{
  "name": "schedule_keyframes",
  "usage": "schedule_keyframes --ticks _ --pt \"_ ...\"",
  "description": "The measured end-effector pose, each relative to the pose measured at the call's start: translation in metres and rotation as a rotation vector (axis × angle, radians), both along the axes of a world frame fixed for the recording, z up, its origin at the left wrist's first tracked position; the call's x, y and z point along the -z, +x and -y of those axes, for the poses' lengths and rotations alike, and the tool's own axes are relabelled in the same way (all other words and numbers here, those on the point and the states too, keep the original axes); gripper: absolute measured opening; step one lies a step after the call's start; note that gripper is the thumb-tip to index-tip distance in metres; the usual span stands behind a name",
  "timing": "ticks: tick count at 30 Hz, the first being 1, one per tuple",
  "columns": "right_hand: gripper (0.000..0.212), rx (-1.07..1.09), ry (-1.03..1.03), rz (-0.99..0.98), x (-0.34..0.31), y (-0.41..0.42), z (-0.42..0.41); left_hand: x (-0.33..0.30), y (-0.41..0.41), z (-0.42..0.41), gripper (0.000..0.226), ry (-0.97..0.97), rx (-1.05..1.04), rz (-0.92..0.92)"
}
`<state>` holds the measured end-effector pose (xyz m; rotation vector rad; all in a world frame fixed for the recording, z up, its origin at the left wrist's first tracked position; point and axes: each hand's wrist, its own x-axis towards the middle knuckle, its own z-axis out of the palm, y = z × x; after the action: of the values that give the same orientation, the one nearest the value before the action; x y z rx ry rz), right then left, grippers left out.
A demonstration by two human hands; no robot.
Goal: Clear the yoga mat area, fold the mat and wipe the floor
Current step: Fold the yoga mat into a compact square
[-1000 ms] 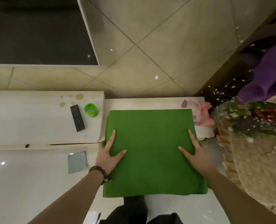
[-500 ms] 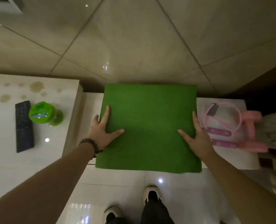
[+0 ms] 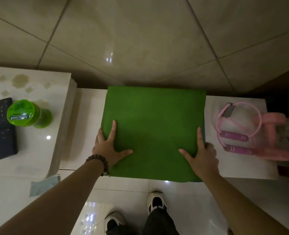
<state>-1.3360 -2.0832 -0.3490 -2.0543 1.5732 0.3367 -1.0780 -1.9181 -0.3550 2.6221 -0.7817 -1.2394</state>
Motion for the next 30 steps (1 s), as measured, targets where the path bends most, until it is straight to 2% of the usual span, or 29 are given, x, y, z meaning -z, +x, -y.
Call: schedule_keyframes --ticks 2,4,7,9,13,17,19,21,23,27,30 --pt "0.09 -0.097 -0.25 -0.108 -0.008 0.019 -0.001 0.001 0.0 0.002 0.133 0.072 0.052 0.031" --pt "0.081 -0.253 -0.441 0.002 -0.021 0.059 -0.002 0.004 -0.002 0.005 0.14 0.126 0.086 0.065" --pt "0.071 -0.564 -0.462 0.144 -0.024 0.146 0.0 0.008 -0.004 0.007 0.143 0.164 0.085 0.07" --pt "0.071 -0.661 -0.434 0.093 -0.016 0.199 0.007 0.01 -0.004 0.007 0.142 0.156 0.074 0.056" --pt "0.075 -0.492 -0.29 -0.107 0.024 0.227 0.031 0.01 -0.006 0.008 0.142 0.159 0.081 0.078" --pt "0.074 -0.541 -0.183 -0.069 0.022 0.223 0.044 0.012 -0.006 0.01 0.144 0.188 0.082 0.081" --pt "0.071 -0.48 -0.238 -0.073 0.013 0.192 0.062 0.012 -0.005 0.011 0.145 0.202 0.086 0.076" --pt "0.071 -0.344 -0.324 -0.159 0.013 0.143 0.08 0.011 -0.004 0.012 0.145 0.223 0.084 0.054" --pt "0.074 -0.299 -0.269 -0.21 0.017 0.107 0.095 0.011 -0.005 0.015 0.145 0.237 0.085 0.034" --pt "0.074 -0.38 -0.075 -0.147 0.014 0.106 0.117 0.007 -0.006 0.012 0.144 0.238 0.086 0.033" --pt "0.075 -0.33 -0.157 -0.045 -0.01 0.089 0.106 0.008 -0.008 0.006 0.14 0.135 0.081 0.087"
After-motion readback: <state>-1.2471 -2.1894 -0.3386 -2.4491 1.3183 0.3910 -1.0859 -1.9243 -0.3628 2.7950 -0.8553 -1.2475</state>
